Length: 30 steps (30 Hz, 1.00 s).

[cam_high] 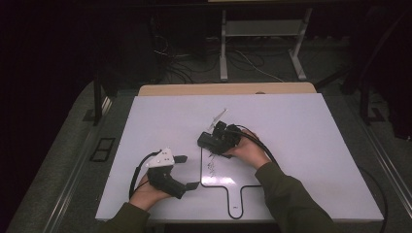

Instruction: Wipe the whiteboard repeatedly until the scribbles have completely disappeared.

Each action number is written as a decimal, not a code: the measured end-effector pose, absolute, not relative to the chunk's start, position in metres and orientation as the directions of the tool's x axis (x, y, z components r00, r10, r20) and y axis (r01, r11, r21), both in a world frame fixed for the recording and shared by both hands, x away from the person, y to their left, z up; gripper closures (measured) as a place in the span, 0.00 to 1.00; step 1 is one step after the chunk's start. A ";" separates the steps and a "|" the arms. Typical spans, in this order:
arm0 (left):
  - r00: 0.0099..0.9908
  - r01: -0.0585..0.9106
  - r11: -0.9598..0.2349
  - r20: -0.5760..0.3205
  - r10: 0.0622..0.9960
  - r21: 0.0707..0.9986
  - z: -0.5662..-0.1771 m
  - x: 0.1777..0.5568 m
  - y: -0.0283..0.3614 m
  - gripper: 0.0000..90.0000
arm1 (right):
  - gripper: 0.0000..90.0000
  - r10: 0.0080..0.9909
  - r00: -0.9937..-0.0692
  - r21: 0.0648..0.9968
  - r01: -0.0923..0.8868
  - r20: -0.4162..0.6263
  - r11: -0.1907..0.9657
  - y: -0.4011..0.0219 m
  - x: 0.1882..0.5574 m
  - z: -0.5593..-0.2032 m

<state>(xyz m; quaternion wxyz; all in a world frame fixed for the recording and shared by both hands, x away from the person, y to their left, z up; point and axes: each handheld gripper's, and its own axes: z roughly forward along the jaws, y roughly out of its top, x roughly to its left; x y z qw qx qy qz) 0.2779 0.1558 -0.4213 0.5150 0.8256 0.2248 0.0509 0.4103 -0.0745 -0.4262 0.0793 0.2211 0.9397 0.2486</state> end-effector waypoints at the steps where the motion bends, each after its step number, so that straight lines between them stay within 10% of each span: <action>1: 0.893 0.319 -0.368 -0.148 0.424 0.873 -0.421 0.278 0.156 0.00 | 0.43 0.453 -0.891 0.502 0.376 -0.036 0.779 -0.074 0.408 -0.426; 30: 0.894 0.315 -0.371 -0.142 0.424 0.874 -0.421 0.278 0.155 0.00 | 0.43 0.249 -0.968 0.499 0.204 -0.025 0.842 -0.066 0.320 -0.425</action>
